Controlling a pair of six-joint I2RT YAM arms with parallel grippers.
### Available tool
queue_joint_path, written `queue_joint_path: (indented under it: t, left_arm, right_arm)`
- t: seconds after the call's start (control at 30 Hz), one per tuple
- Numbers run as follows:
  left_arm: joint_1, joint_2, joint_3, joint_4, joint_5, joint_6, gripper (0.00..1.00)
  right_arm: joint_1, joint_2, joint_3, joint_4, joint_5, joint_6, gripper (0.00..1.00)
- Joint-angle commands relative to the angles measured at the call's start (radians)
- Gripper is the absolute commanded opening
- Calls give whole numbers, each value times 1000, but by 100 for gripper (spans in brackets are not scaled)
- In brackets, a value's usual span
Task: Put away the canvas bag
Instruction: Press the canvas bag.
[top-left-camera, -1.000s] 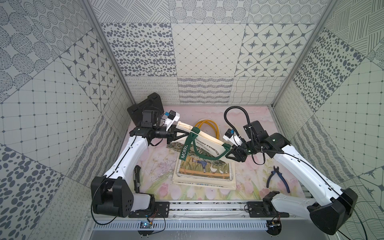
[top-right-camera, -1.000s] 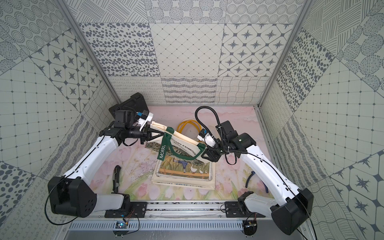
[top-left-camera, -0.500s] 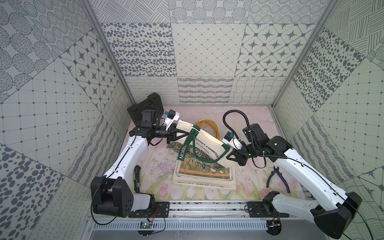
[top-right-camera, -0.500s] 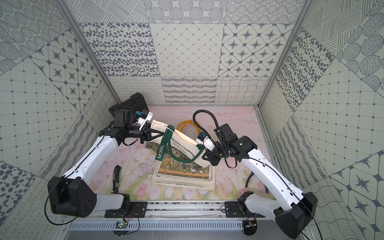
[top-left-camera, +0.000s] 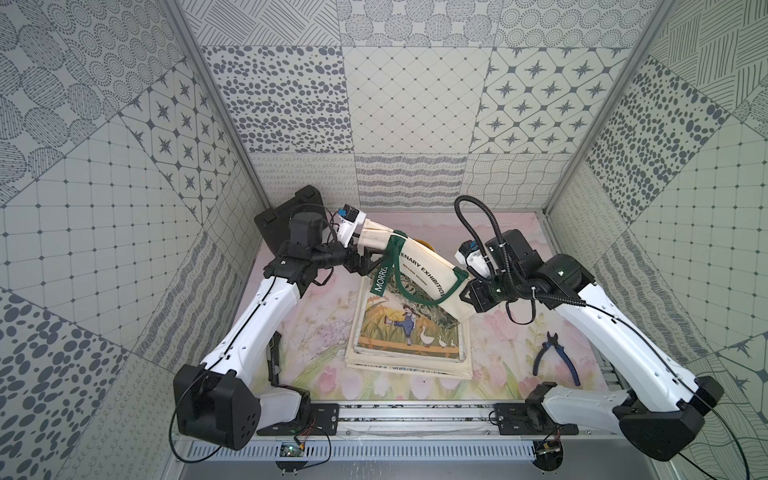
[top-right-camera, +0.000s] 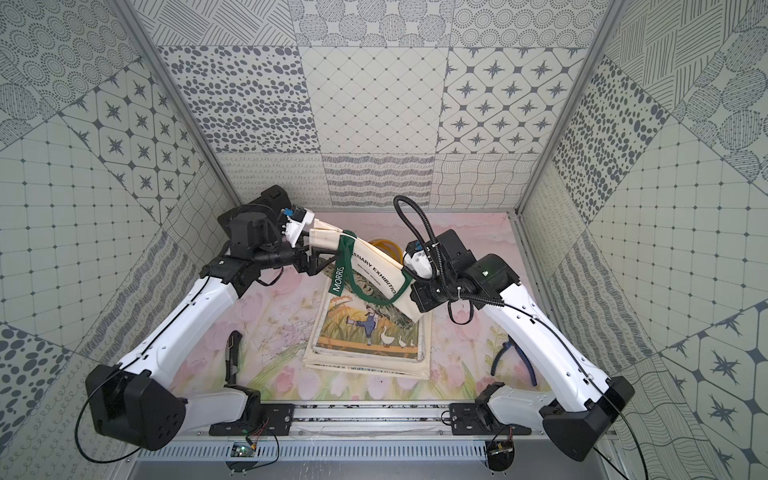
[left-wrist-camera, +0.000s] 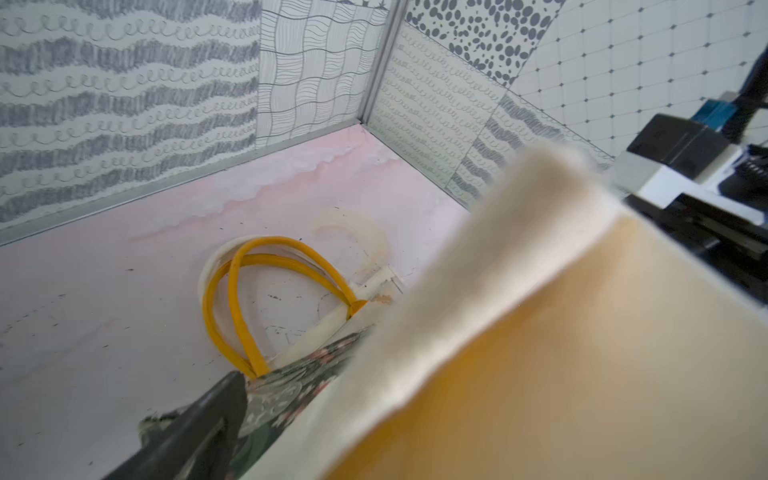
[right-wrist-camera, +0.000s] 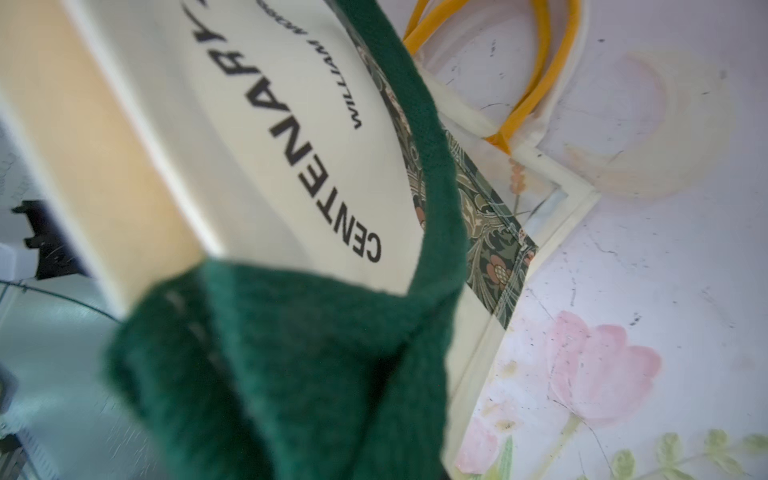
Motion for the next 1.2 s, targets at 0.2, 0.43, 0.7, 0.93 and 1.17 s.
queue_joint_path:
  t: [0.2, 0.43, 0.7, 0.93, 1.17]
  left_arm:
    - [-205, -134, -61, 20, -421, -47, 100]
    - [-248, -142, -51, -23, -510, -6, 100]
    - [-247, -170, -74, -79, -814, 65, 100]
    - [-245, -164, -60, -73, -794, 25, 100]
    - [-303, -146, -71, 53, -556, 6, 98]
  right_arm:
    - [-23, 81, 95, 222, 144, 454, 0]
    - [-35, 115, 231, 185, 238, 542, 0]
    - [-115, 96, 290, 119, 219, 454, 0]
    - [-144, 65, 253, 130, 104, 432, 0]
    - [-126, 174, 305, 98, -38, 560, 0]
